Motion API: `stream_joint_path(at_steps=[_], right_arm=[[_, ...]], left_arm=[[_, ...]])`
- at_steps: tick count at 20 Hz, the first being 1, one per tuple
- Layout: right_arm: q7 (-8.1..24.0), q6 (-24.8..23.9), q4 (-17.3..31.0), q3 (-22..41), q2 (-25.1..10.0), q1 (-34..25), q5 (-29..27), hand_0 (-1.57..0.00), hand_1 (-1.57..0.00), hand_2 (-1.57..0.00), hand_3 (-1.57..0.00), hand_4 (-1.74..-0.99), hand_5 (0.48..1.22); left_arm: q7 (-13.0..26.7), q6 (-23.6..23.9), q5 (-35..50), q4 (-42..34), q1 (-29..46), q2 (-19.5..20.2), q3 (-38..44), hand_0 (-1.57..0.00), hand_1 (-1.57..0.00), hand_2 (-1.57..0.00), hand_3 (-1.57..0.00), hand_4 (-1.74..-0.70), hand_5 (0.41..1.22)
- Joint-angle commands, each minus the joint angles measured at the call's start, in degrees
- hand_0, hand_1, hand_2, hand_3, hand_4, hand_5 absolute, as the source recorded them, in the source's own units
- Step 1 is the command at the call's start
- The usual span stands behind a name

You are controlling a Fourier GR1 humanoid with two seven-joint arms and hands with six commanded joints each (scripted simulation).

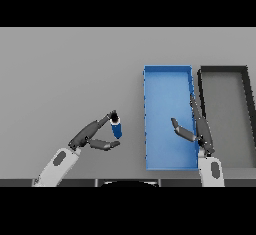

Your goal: Pick up the blue pipe and place it into the blue bin.

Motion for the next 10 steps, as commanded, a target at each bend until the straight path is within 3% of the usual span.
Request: stream_joint_path(at_steps=[1,7,10], right_arm=[[-0.8,0.0,0.0,0.0,0.1,0.4,0.0,0.00,0.00,0.00,0.00,-1.205,0.625],[-1.5,0.2,-0.3,-0.3,-0.3,0.2,-0.2,0.00,0.00,0.00,0.00,-1.221,0.645],[-0.8,-0.1,-0.6,-0.2,-0.7,0.0,0.6,0.00,0.00,0.00,0.00,-1.205,0.649]], left_arm=[[-0.6,0.2,-0.2,0.4,-0.4,-0.7,-0.1,0.00,0.00,0.00,0.00,-1.14,0.460],[0.5,2.9,-5.4,7.2,-4.3,-5.2,-2.2,0.00,0.00,0.00,0.00,-1.05,0.418],[-1.9,2.1,-3.6,9.8,-5.4,-7.6,-1.5,0.00,0.00,0.00,0.00,-1.09,0.441]])
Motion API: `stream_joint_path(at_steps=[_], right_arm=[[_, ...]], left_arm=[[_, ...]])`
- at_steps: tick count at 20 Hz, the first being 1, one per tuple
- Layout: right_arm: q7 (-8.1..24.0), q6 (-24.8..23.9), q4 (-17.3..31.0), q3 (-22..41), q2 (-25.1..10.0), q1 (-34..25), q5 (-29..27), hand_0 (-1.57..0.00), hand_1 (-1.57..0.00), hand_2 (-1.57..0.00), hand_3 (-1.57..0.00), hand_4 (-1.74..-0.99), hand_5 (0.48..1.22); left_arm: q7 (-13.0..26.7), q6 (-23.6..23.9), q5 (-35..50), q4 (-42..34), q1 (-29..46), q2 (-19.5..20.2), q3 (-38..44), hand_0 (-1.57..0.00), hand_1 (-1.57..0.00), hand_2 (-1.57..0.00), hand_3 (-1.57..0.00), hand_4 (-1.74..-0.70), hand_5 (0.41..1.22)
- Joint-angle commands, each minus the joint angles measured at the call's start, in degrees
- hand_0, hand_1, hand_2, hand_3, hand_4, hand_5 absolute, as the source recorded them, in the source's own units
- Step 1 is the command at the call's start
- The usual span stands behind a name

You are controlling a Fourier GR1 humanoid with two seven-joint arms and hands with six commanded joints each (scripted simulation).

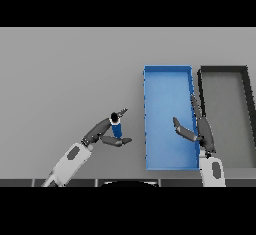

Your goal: Pick up the blue pipe and place it into the blue bin.

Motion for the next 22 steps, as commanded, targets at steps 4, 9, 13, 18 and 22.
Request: stream_joint_path(at_steps=[4,9,13,18,22], right_arm=[[-2.2,0.8,0.6,-0.8,-0.4,0.8,-1.4,0.00,0.00,0.00,0.00,-1.217,0.655],[-1.5,0.8,1.0,-0.8,-0.1,0.3,-1.5,0.00,0.00,0.00,0.00,-1.227,0.660],[-0.6,1.1,0.3,-0.5,0.0,0.5,-1.7,0.00,0.00,0.00,0.00,-1.222,0.646],[-0.5,1.3,0.9,-0.3,0.8,0.3,-2.1,0.00,0.00,0.00,0.00,-1.225,0.630],[0.2,0.3,1.4,-0.5,0.4,-0.8,-0.9,0.00,0.00,0.00,0.00,-1.213,0.639]], left_arm=[[-2.4,-0.7,3.2,1.3,0.4,-2.9,1.2,-0.01,-0.16,-0.31,-0.28,-1.24,0.613],[-2.4,-0.7,4.8,2.0,1.0,-4.9,1.4,-0.95,-1.05,-1.12,-1.12,-1.54,1.022],[-4.8,1.8,2.6,0.3,1.5,-5.2,-0.5,-1.32,-1.36,-1.39,-1.38,-1.51,1.139],[-6.0,3.5,2.3,-3.5,0.3,-6.5,0.2,-1.49,-1.50,-1.51,-1.51,-1.47,1.194],[-5.3,2.1,3.2,-7.0,-1.1,-7.1,0.6,-1.54,-1.54,-1.55,-1.55,-1.47,1.210]])
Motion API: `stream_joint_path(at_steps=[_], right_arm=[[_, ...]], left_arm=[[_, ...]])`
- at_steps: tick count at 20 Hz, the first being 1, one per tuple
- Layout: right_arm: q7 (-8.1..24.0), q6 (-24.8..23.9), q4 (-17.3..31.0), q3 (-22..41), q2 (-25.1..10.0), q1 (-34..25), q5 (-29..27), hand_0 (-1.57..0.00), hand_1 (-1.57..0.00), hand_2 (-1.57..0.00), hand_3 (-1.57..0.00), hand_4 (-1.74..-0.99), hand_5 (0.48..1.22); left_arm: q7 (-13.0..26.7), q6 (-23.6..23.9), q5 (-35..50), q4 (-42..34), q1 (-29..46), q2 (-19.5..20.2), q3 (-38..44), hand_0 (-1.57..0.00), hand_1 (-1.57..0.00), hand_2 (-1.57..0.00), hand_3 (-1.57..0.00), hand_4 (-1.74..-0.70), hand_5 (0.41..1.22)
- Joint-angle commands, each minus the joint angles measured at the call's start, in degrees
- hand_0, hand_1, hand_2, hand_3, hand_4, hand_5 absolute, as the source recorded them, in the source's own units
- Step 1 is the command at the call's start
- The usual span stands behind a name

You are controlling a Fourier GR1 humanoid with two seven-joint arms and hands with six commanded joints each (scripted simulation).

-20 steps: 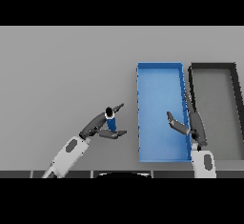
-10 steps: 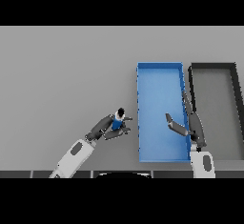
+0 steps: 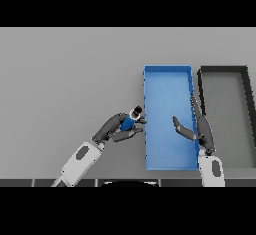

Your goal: Pick up the blue pipe and place it into the blue bin.

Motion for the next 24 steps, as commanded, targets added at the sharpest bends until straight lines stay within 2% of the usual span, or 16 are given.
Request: stream_joint_path(at_steps=[1,3,7,8,11,13,16,18,19,20,21,24], right_arm=[[-0.5,0.1,-0.1,-0.3,-0.5,0.5,0.1,0.00,0.00,0.00,0.00,-1.204,0.640],[-0.6,0.1,0.2,-0.4,-0.9,0.0,0.3,0.00,0.00,0.00,0.00,-1.184,0.643],[-1.9,-0.4,0.2,0.0,-0.4,0.4,1.0,0.00,0.00,0.00,0.00,-1.158,0.643],[-1.1,-0.5,0.0,-0.3,-0.6,0.0,0.8,0.00,0.00,0.00,0.00,-1.155,0.642],[-1.8,0.3,1.9,-0.6,-0.8,-0.9,0.1,0.00,0.00,0.00,0.00,-1.141,0.643],[-2.8,1.4,3.7,-0.8,-0.4,-1.8,-1.1,0.00,0.00,0.00,0.00,-1.138,0.643],[-4.2,2.8,6.6,-0.8,0.5,-3.4,-2.5,0.00,0.00,0.00,0.00,-1.191,0.642],[-6.3,3.9,6.2,-1.4,-0.1,-3.8,-4.0,0.00,0.00,-0.02,0.00,-1.187,0.642],[-8.4,7.1,5.2,-1.8,0.1,-3.9,-8.0,0.00,0.00,-0.04,0.00,-1.195,0.648],[-8.5,11.2,4.3,-2.5,-0.4,-3.7,-13.1,0.00,-0.01,-0.07,0.00,-1.198,0.641],[-5.6,15.3,3.2,-2.7,-1.8,-4.8,-18.1,0.00,-0.02,-0.09,0.00,-1.202,0.624],[1.5,23.0,-0.8,-2.4,-6.7,-8.3,-28.3,0.00,-0.02,-0.12,0.00,-1.224,0.600]], left_arm=[[1.3,-0.1,0.5,-1.7,-0.2,-0.2,-0.1,-1.54,-1.55,-1.55,-1.55,-1.47,1.212],[1.9,-0.9,0.5,-3.9,-1.0,0.0,-0.1,-1.55,-1.56,-1.56,-1.56,-1.47,1.215],[5.6,-2.2,0.6,-6.3,-2.6,-0.6,-0.4,-1.56,-1.56,-1.57,-1.57,-1.47,1.219],[6.0,-2.5,0.4,-7.2,-2.5,-0.4,-0.5,-1.57,-1.57,-1.57,-1.57,-1.47,1.219],[8.1,-2.7,-0.4,-5.9,-3.1,-1.2,0.0,-1.57,-1.57,-1.57,-1.57,-1.47,1.220],[7.7,-3.2,-0.9,-5.6,-2.9,-1.5,0.1,-1.57,-1.57,-1.57,-1.57,-1.47,1.220],[7.4,-3.5,-1.5,-5.9,-2.8,-2.0,0.4,-1.57,-1.57,-1.57,-1.57,-1.47,1.220],[6.4,-4.3,-1.9,-5.2,-2.5,-1.9,0.7,-1.57,-1.57,-1.57,-1.57,-1.47,1.220],[6.7,-4.3,-2.2,-5.1,-2.4,-2.2,0.7,-1.57,-1.57,-1.57,-1.57,-1.47,1.221],[6.6,-4.5,-2.3,-5.7,-1.9,-2.3,0.5,-1.57,-1.57,-1.57,-1.57,-1.47,1.221],[6.7,-4.6,-2.5,-5.8,-2.2,-2.8,0.4,-1.57,-1.57,-1.57,-1.57,-1.47,1.221],[6.4,-5.2,-2.8,-6.3,-1.5,-2.5,0.8,-1.57,-1.57,-1.57,-1.57,-1.47,1.221]])
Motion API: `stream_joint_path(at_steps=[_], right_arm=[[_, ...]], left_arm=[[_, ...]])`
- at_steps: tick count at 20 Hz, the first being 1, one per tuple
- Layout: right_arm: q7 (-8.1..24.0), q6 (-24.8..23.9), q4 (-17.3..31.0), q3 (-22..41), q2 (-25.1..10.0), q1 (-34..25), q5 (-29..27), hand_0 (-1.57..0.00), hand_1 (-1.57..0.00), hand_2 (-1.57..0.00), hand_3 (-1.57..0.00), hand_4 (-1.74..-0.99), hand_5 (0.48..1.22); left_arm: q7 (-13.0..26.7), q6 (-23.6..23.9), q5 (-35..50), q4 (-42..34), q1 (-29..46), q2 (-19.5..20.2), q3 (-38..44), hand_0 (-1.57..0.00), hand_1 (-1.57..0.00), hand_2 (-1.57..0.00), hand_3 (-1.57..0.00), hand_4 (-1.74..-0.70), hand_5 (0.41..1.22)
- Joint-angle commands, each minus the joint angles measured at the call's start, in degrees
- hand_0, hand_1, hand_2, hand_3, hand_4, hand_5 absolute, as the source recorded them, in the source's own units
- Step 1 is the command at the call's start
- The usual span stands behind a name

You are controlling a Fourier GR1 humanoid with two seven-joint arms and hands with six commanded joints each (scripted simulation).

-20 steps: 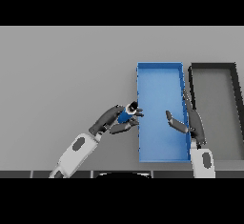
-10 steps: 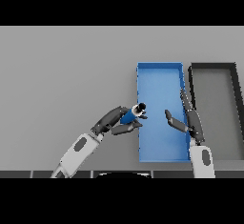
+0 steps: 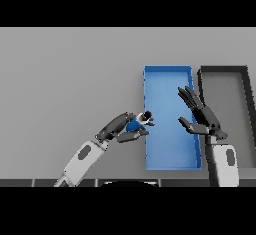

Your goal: Pick up the blue pipe and place it into the blue bin.

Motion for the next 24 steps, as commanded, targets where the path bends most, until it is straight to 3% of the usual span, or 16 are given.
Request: stream_joint_path(at_steps=[1,3,9,10,14,15,21,24], right_arm=[[2.2,1.9,-0.6,1.0,-0.9,-1.5,-1.8,0.00,-0.02,-0.12,0.00,-1.228,0.588],[5.2,5.0,-2.7,2.3,-2.9,-4.5,-5.7,0.00,-0.01,-0.11,0.00,-1.247,0.568],[10.1,7.7,-8.7,6.9,-5.6,-12.0,-6.9,0.00,0.00,-0.05,0.00,-1.296,0.556],[9.8,8.1,-9.0,7.5,-5.3,-12.9,-6.5,0.00,0.00,-0.04,0.00,-1.298,0.559],[13.7,9.1,-9.3,11.3,-3.5,-16.4,-8.2,0.00,0.00,-0.04,0.00,-1.282,0.555],[13.3,9.8,-9.8,11.7,-3.5,-17.1,-8.1,0.00,0.00,-0.05,0.00,-1.268,0.555],[16.7,11.0,-5.7,14.5,-1.1,-25.1,-5.9,-0.02,-0.03,-0.08,0.00,-1.196,0.526],[16.8,11.4,-3.8,15.6,0.9,-27.4,-4.7,-0.03,-0.06,-0.11,-0.01,-1.192,0.507]], left_arm=[[0.5,-0.2,0.0,0.1,0.0,-0.3,0.0,-1.57,-1.57,-1.57,-1.57,-1.47,1.221],[1.2,-0.4,-0.3,0.4,-0.2,-0.8,0.3,-1.57,-1.57,-1.57,-1.57,-1.47,1.221],[1.4,-1.3,-1.8,0.4,-0.3,-0.7,1.0,-1.57,-1.57,-1.57,-1.57,-1.47,1.221],[0.9,-1.5,-1.9,1.3,-0.8,-1.0,1.4,-1.57,-1.57,-1.57,-1.57,-1.47,1.221],[0.5,-2.4,-1.9,0.4,-0.8,-1.4,2.1,-1.57,-1.57,-1.57,-1.57,-1.47,1.221],[0.6,-2.9,-1.7,0.1,-0.6,-1.2,2.3,-1.57,-1.57,-1.57,-1.57,-1.46,1.221],[1.9,-4.8,-1.0,1.3,-0.3,-2.3,3.4,-1.57,-1.57,-1.57,-1.57,-1.47,1.221],[2.1,-4.5,-2.5,0.6,-0.3,-2.9,3.1,-1.57,-1.57,-1.57,-1.57,-1.47,1.221]])
